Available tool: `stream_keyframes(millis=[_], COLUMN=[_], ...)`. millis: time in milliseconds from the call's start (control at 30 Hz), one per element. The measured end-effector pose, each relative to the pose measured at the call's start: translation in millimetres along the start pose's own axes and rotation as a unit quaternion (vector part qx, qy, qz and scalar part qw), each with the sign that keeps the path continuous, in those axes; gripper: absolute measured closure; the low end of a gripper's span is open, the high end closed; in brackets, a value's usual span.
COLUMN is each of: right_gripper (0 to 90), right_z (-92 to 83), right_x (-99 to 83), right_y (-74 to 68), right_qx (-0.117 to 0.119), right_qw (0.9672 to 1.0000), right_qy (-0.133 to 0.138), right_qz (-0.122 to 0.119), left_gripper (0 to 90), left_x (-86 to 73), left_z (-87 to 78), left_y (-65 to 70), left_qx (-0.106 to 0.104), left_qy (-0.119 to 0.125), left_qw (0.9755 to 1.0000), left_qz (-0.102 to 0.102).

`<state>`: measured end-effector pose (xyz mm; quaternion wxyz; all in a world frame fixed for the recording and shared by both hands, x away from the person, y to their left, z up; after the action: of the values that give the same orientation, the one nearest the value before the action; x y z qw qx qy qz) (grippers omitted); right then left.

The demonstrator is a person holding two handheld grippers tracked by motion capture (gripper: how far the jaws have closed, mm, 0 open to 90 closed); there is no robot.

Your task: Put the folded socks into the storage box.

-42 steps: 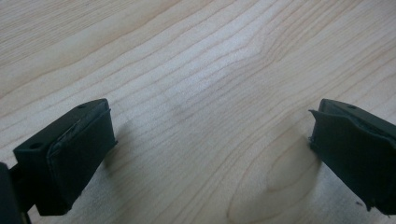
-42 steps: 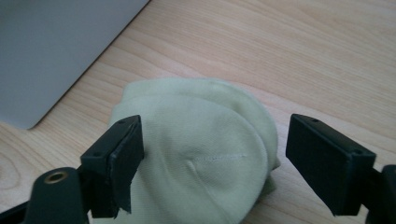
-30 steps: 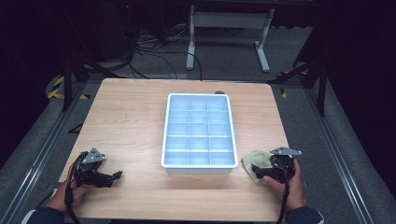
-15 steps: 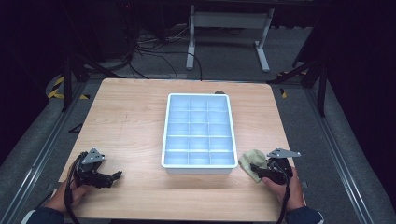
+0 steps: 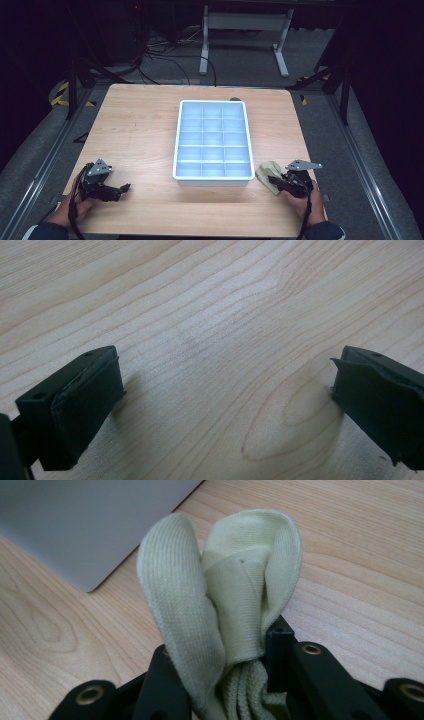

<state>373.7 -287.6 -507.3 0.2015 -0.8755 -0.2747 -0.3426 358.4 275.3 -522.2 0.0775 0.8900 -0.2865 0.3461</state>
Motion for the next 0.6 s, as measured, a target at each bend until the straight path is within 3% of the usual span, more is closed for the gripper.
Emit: stream_keyframes(millis=[600], right_gripper=[72.0], right_z=[-9.9], right_x=[4.7], right_y=[-3.6], right_qx=[0.007], right_qw=[0.9998], right_qy=[0.018], right_qz=[-0.007], left_gripper=[0.1], left_x=[-0.2], left_z=[-0.1], left_y=[0.4], left_qx=[-0.002], left_qy=[0.001], left_qw=[1.0000], left_qz=[-0.002])
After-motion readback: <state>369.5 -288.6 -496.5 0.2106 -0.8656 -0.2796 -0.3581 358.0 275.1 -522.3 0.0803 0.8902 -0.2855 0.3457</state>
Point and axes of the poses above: each handheld gripper's, and its own axes: z roughly forward along the jaws, x roughly out of its top, y roughly to its right, the point moved 5 cm from there along z, roughly forward along the jaws, and after that the axes turned 5 degrees about x, right-handed, at the moved point
